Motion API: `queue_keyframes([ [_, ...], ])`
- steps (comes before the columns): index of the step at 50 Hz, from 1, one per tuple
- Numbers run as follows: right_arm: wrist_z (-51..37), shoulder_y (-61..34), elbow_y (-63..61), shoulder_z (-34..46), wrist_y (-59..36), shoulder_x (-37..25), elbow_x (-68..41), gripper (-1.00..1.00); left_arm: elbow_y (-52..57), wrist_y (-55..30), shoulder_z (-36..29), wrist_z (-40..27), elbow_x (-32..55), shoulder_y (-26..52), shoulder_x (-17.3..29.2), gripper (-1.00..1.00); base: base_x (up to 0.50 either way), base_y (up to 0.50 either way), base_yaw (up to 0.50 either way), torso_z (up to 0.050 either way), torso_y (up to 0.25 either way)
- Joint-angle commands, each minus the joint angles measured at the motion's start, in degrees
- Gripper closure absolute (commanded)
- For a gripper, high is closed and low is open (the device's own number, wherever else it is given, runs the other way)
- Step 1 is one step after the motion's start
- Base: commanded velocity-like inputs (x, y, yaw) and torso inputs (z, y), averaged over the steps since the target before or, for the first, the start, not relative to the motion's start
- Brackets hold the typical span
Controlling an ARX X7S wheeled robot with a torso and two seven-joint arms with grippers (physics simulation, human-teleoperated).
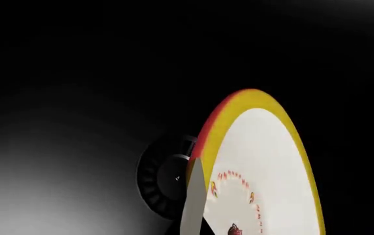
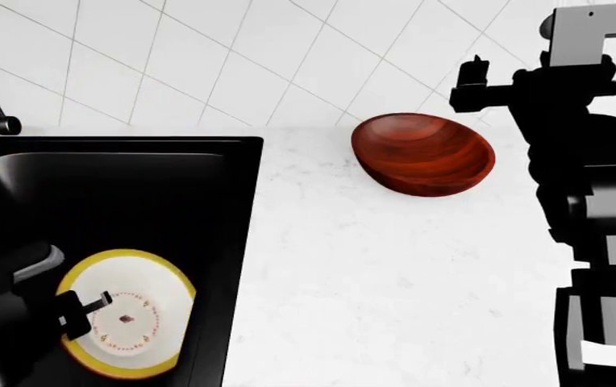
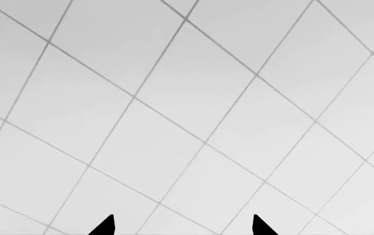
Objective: Stack the bowls in the sink.
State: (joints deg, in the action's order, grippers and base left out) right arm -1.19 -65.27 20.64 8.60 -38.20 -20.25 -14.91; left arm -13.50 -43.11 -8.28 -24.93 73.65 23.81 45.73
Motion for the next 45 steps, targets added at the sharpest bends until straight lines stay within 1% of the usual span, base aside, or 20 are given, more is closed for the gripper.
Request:
queue_keyframes([
  [1,0.0,0.1,0.3,0.1,0.3,0.0,-0.1,-1.00,-0.8,0.3,-1.0,0.3,-0.2,-1.1,-0.5,1.00,0.00,0.00,0.00,0.000,0.000],
  [4,-0.1,0.2,0.1,0.0,0.2,-0.1,-0.2,-1.00,-0.7,0.4,-1.2,0.3,-0.6,-1.0,-0.3,1.00,0.00,0.00,0.00,0.000,0.000],
  [5,-0.1,0.3,0.0,0.0,0.2,-0.1,-0.2,-1.00,-0.6,0.4,-1.3,0.3,-0.6,-1.1,-0.3,-1.00,0.00,0.00,0.00,0.000,0.000],
  [22,-0.3,0.4,-0.6,-0.1,-0.2,-0.3,-0.6,-1.00,1.6,0.1,-0.7,-0.8,-0.1,-1.3,0.6,-1.00,0.00,0.00,0.00,0.000,0.000],
  [30,-0.3,0.4,-0.7,-0.1,-0.3,-0.4,-0.7,-1.00,6.7,-2.0,-0.9,-3.2,-0.5,-1.0,4.6,-1.00,0.00,0.00,0.00,0.000,0.000],
  [45,-0.6,0.8,-2.4,-0.5,-1.2,-0.5,-1.5,-1.00,18.3,-6.0,2.5,-7.6,5.4,1.4,9.9,-1.00,0.00,0.00,0.00,0.000,0.000],
])
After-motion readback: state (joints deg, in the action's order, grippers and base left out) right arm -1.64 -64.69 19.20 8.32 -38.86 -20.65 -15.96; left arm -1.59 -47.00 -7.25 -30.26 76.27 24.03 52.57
